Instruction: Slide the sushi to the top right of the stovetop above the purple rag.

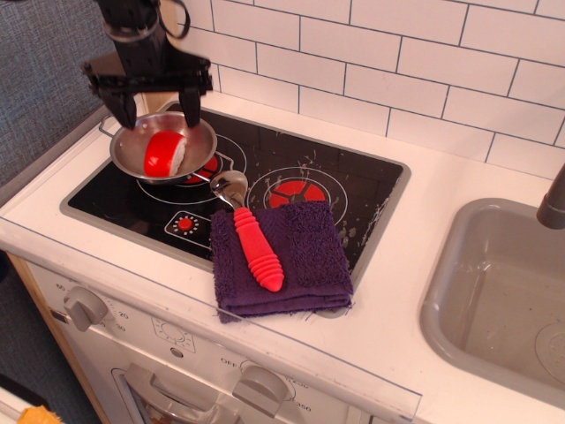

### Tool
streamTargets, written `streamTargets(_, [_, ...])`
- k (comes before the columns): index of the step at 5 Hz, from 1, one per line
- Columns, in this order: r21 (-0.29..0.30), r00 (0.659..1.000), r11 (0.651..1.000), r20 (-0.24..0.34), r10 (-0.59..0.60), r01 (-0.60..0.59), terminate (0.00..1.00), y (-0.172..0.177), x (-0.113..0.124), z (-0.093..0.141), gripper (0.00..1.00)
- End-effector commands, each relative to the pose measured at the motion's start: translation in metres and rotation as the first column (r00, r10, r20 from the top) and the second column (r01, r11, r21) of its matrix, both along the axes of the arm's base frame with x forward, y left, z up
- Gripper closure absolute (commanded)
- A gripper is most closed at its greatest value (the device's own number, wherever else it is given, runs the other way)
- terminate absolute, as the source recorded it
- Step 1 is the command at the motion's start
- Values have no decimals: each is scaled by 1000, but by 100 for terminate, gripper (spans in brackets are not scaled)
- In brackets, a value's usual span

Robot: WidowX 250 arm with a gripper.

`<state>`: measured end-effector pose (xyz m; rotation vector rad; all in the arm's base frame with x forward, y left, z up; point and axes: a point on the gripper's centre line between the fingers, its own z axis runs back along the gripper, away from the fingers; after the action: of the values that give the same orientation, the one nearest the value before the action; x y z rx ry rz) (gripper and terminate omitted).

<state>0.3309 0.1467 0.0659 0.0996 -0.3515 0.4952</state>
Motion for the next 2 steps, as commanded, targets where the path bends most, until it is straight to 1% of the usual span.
streamTargets(1, [-2, 999, 1000, -31, -21, 21, 0, 1, 6, -15, 0])
streamTargets(2, [21, 999, 1000, -42, -15, 16, 0, -2, 2, -25, 100])
